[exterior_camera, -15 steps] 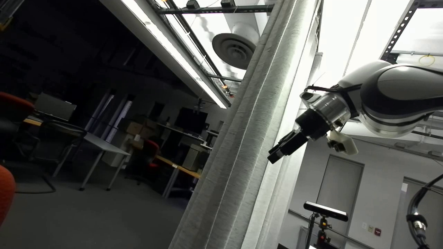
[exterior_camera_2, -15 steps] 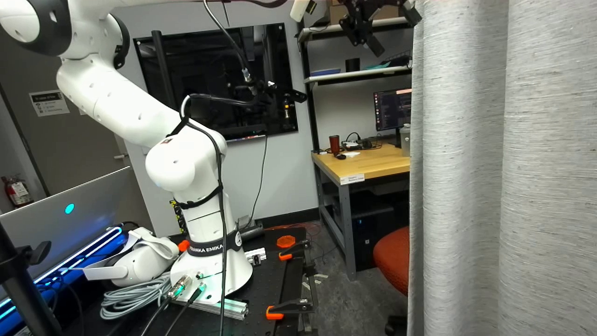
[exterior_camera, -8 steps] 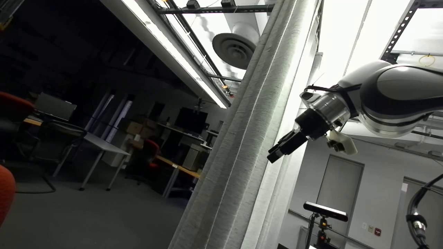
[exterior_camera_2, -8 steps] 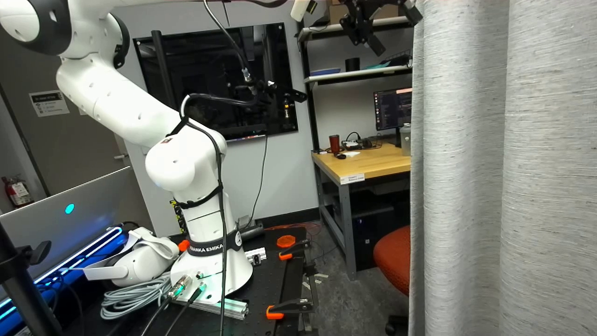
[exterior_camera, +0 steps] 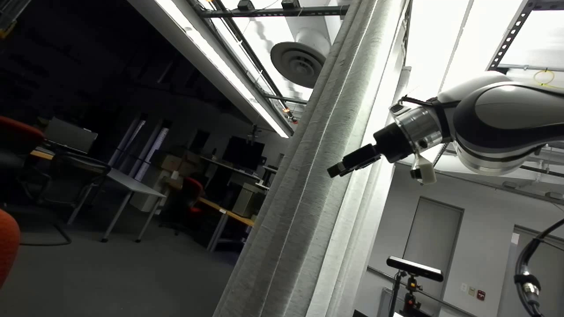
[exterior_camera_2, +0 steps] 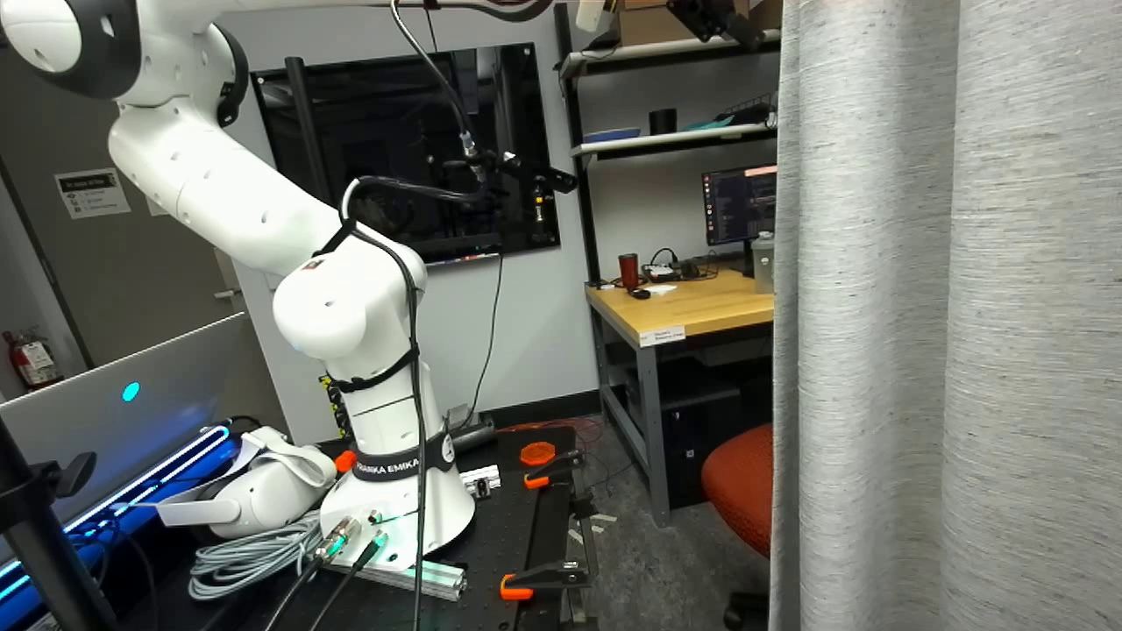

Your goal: Draw the curtain

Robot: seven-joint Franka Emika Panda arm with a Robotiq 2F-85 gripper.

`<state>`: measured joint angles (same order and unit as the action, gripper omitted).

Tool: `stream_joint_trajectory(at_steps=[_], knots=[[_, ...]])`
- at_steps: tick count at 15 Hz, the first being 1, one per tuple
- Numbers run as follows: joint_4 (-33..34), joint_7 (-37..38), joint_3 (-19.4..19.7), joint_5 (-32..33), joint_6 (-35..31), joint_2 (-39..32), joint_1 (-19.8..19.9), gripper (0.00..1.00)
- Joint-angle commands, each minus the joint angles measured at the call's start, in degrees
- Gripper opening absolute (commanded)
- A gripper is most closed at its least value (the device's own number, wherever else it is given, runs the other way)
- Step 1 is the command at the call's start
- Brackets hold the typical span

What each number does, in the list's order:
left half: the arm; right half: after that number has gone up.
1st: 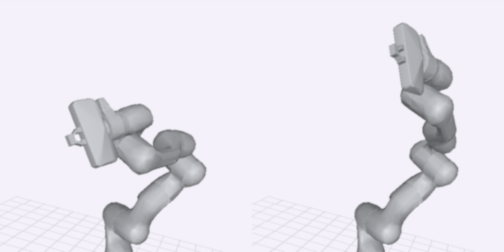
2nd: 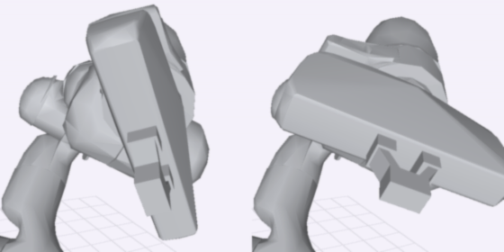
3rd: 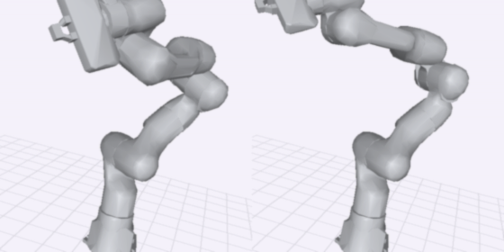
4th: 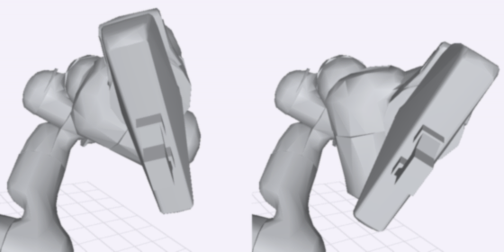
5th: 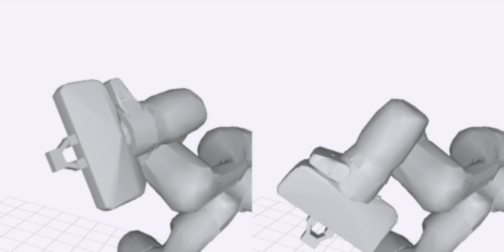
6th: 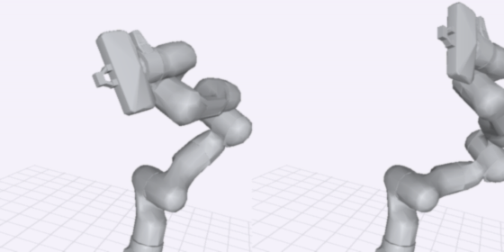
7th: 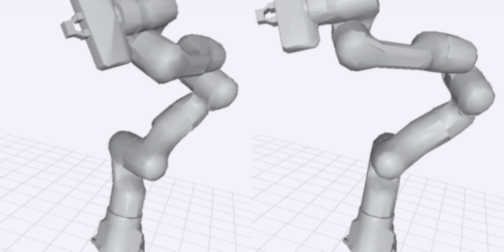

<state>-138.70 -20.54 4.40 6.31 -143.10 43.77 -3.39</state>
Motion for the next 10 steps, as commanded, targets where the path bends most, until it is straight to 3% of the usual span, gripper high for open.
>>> stream_joint_trajectory(at_steps=[1, 2, 7, 8, 10], knots=[[-1.1, 7.3, -2.6, 1.9, -9.2, -1.3, 3.5, 1.00], [2.2, 7.1, -0.9, 2.0, -13.1, -6.4, 4.3, 1.00], [5.8, 11.3, -1.2, 1.8, -23.9, -14.1, 9.8, 1.00], [6.7, 10.8, -0.5, 1.0, -24.0, -15.4, 9.0, 1.00], [8.3, 7.8, 2.6, -2.4, -22.0, -17.4, 3.5, 1.00]])
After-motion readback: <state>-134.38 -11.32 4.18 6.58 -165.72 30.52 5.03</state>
